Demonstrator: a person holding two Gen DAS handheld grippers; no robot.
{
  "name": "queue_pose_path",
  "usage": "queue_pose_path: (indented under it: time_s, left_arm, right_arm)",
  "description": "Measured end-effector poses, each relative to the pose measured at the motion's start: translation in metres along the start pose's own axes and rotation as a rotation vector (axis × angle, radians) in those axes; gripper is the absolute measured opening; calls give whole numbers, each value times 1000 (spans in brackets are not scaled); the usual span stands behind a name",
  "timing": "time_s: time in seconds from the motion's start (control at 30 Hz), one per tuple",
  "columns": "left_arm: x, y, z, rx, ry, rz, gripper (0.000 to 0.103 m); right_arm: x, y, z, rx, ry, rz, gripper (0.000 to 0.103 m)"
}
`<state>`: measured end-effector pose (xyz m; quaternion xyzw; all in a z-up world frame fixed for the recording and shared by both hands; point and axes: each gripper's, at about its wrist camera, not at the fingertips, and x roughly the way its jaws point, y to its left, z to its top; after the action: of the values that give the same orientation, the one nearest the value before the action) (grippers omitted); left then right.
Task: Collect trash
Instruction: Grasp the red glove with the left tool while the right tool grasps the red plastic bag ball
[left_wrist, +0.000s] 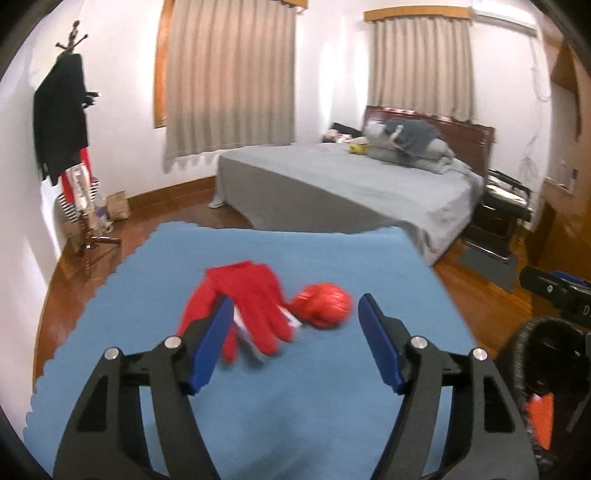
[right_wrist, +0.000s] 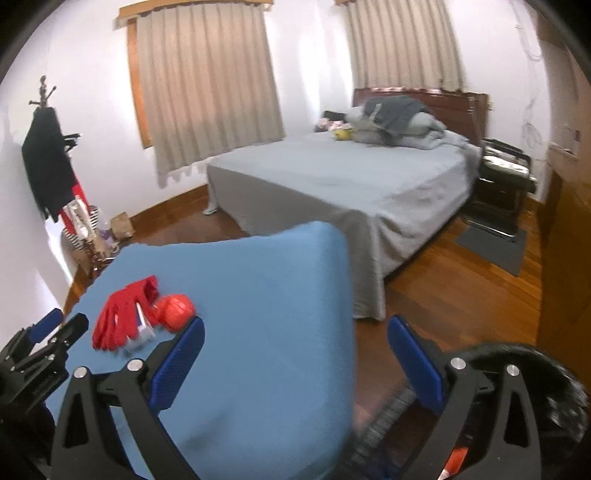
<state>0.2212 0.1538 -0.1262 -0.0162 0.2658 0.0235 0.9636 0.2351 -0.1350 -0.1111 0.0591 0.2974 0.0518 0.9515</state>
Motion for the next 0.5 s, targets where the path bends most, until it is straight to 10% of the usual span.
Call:
queue_pose_path:
  time_s: [0.5]
  left_arm:
    - [53,92,-6,-83,76,157,61]
  right_arm:
    - [141,114,-8,-110,175,157,93]
